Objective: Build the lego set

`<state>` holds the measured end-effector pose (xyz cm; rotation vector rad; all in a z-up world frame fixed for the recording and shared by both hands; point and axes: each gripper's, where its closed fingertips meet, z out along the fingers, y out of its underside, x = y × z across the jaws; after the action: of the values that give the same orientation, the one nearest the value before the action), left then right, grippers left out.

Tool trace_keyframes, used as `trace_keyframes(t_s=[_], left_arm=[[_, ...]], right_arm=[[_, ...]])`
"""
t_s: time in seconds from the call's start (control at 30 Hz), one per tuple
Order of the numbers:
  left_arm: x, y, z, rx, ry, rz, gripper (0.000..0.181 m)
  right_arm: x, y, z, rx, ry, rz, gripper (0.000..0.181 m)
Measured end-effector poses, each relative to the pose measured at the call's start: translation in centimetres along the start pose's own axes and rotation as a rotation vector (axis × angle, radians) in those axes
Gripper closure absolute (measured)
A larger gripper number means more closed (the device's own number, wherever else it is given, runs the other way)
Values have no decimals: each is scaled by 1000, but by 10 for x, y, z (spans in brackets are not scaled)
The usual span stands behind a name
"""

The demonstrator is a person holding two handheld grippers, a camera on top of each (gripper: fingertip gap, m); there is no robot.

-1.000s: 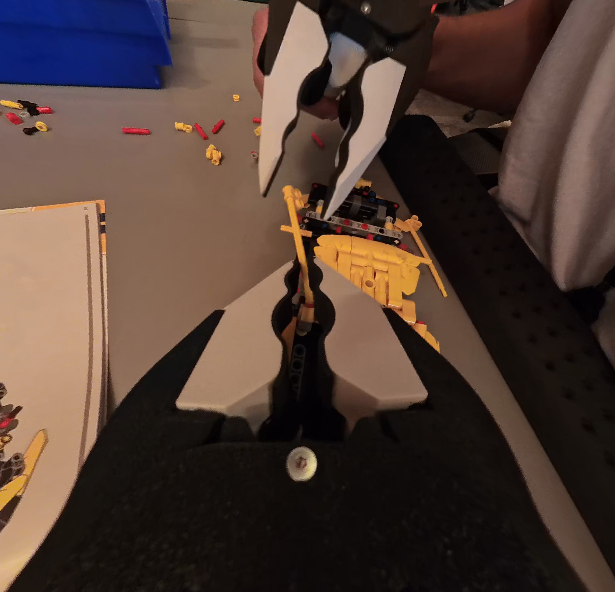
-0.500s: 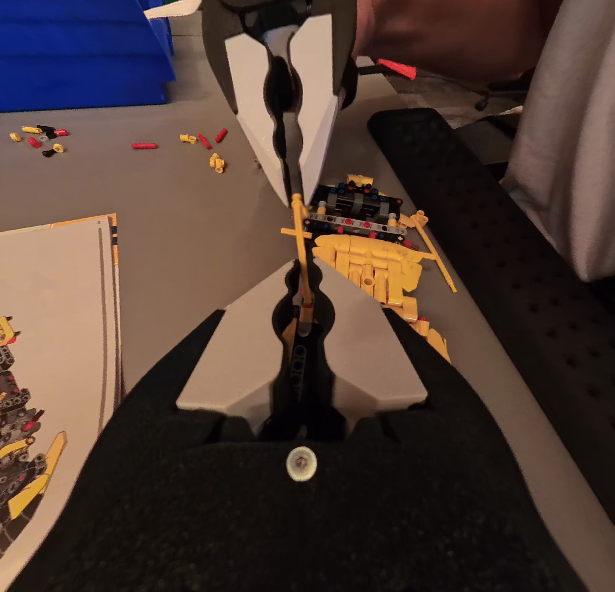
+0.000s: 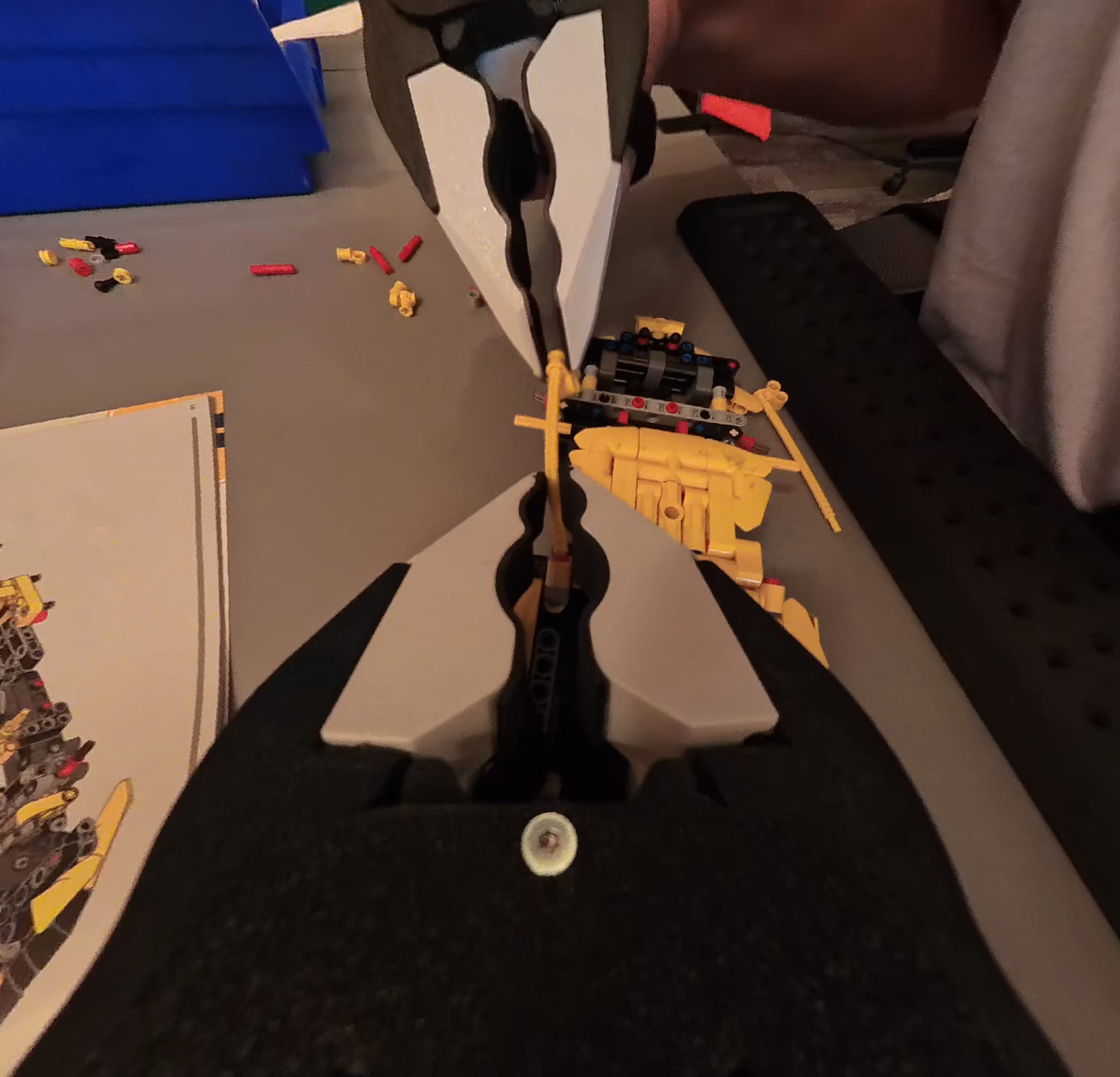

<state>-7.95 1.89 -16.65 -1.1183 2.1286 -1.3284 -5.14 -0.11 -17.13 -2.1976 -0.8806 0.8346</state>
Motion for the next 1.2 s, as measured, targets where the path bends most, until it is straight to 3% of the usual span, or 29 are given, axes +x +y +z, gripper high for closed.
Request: trace_keyframes(t_s=[0.33,0.53,0.87,1.0,1.2], left_arm=[[-5,3,-9,-60,-127,-42,167],[-1,8,-12,-37,-122,-110,175],[1,8,-11,-68,-127,-50,178],[1,8,-10,-62,-127,-38,177],[1,8,-11,-71,-127,-22,178]], right_arm=[[5,-4,4,-80,98,-113,175],[8,-4,4,-98,193,-200,175],[-3,0,5,-34,13,-16,174],[-3,10,8,-116,42,-59,172],[2,-7,-3,-45,64,-55,166]])
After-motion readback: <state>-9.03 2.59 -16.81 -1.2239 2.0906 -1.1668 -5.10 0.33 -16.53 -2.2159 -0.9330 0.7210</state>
